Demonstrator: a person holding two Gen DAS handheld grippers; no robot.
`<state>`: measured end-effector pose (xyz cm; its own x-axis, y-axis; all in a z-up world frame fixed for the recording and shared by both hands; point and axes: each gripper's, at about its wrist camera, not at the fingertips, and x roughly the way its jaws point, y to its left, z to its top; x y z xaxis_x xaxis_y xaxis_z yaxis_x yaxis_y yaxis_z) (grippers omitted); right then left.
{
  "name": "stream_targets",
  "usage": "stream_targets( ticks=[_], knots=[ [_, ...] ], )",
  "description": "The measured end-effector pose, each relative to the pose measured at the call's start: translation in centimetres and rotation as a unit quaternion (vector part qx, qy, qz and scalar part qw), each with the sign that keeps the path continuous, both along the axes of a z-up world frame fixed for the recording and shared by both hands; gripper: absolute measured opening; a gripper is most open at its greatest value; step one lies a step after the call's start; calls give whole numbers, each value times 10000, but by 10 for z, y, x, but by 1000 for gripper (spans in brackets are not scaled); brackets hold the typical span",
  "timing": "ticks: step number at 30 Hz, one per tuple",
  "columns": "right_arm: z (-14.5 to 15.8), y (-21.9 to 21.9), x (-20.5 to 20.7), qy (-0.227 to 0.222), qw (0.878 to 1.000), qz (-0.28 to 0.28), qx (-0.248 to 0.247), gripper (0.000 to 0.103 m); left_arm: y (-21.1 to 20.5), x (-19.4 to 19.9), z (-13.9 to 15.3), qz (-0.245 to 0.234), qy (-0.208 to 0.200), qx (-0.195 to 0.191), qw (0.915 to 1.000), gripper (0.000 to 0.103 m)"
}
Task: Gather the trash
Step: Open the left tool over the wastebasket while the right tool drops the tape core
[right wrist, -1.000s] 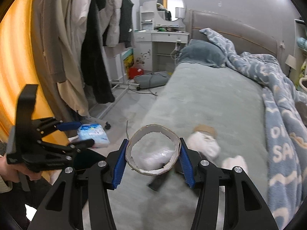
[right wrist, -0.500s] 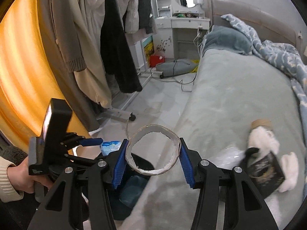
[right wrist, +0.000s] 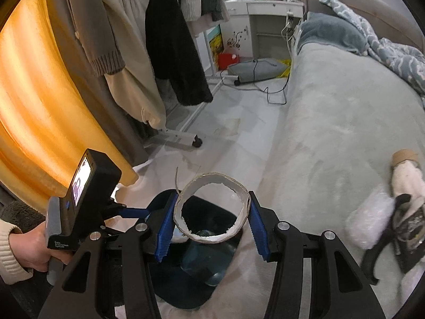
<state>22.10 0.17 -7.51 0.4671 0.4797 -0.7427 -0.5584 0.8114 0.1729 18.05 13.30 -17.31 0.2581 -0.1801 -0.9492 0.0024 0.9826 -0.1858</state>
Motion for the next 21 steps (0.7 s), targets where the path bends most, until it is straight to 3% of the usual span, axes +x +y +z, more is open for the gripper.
stream_targets(
  ticks=[6, 9, 15, 21],
  knots=[
    [-17, 22, 5, 231, 9996, 114, -104, 52, 8, -6, -13, 5, 335, -192, 9993, 69],
    [-25, 32, 6, 316, 9992, 180, -141, 52, 13, -9, -13, 9, 406, -245, 9989, 75],
    [-39, 45, 7, 493, 9983, 252, -173, 52, 32, -14, 4, 161, 223, -356, 9990, 81],
    [-55, 60, 7, 682, 9967, 317, -298, 52, 56, -17, 27, 421, -136, -80, 9990, 81]
  ],
)
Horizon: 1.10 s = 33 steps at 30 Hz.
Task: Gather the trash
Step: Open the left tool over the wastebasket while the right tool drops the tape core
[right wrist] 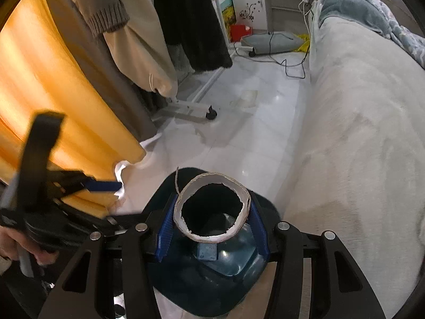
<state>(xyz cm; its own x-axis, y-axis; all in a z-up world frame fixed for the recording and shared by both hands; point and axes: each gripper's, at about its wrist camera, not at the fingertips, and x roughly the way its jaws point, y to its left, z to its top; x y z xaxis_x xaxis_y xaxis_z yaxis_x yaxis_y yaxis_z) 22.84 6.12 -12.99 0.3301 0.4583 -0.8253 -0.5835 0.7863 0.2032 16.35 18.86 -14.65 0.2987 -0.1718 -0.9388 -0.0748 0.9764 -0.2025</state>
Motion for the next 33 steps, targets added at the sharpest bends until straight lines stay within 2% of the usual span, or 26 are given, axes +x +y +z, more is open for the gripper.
stream_targets(
  ticks=[8, 14, 22, 30, 33],
  knots=[
    [-27, 15, -2, 231, 9994, 88, -228, 52, 23, -3, 37, 321, -686, 221, 9969, 79],
    [-41, 27, -8, 341, 9982, 264, -416, 52, 32, -3, 64, 435, -1170, 125, 9921, 73],
    [-69, 51, -21, 649, 9916, 657, -903, 52, 34, -8, 101, 500, -1924, 176, 9799, 65],
    [-95, 64, -36, 871, 9830, 895, -1349, 52, 32, -14, 126, 429, -2413, 336, 9689, 64],
    [-102, 65, -38, 892, 9802, 913, -1511, 58, 27, -18, 135, 362, -2623, 387, 9635, 64]
  ],
)
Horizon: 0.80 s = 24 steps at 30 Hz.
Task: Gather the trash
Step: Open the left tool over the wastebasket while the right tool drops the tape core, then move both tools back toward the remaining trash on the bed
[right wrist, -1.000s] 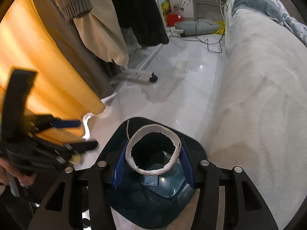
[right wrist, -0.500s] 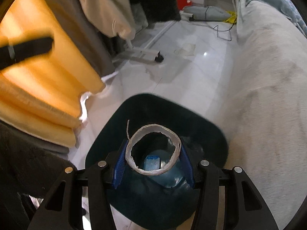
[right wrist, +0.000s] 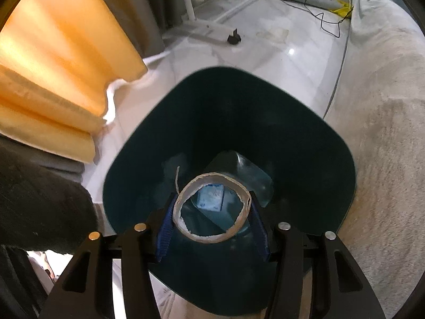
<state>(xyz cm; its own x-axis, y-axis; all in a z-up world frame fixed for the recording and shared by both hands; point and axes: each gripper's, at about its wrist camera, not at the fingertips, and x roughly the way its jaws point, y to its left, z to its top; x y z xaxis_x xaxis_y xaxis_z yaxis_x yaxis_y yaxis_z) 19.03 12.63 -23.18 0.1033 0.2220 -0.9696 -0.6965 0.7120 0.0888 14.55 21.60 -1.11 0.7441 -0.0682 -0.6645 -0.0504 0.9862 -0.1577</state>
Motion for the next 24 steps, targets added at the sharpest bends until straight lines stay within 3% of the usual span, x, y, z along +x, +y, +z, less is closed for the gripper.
stream_targets(
  ticks=[2, 4, 11, 24],
  knots=[
    [1, 0, 0, -43, 10000, -16, -4, 71, -1, -2, 6, -41, -120, 8, 9999, 64],
    [6, -3, 1, -76, 9999, -73, 82, 72, -4, -3, 13, -105, -263, -14, 9996, 64],
    [30, -8, 2, -236, 9990, -97, 369, 74, -22, -11, 36, -279, -778, 149, 9965, 66],
    [100, -38, 0, -1065, 9898, -156, 929, 74, -66, -2, 57, -540, -1022, 138, 9932, 71]
  ],
)
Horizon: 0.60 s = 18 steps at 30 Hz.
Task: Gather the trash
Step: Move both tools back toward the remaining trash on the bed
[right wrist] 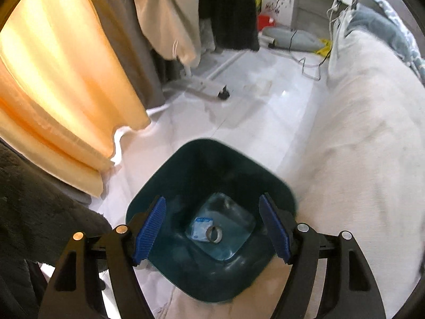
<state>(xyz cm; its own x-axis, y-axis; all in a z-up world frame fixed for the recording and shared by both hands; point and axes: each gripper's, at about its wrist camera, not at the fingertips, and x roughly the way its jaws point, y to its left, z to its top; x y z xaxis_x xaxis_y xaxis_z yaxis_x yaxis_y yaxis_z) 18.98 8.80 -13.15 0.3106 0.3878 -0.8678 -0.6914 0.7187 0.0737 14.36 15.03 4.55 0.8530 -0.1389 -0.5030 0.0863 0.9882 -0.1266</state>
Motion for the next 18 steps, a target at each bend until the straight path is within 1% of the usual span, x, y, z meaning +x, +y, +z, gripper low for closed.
stream_targets(
  ticks=[4, 5, 9, 12, 18],
  knots=[
    [26, -21, -3, -380, 9992, -63, 133, 75, -16, 7, 2, -84, 16, 31, 10000, 73],
    [29, -26, -4, -445, 9989, -80, 146, 76, -21, 10, 1, -128, 37, 19, 9999, 75],
    [48, -50, -7, -725, 9969, -198, 245, 78, -38, 22, -4, -303, 225, 35, 9993, 76],
    [62, -74, -8, -947, 9945, -352, 272, 79, -53, 30, -11, -432, 363, -64, 9984, 77],
    [76, -118, -8, -1165, 9903, -698, 294, 81, -87, 43, -21, -646, 487, -268, 9964, 84]
  ],
)
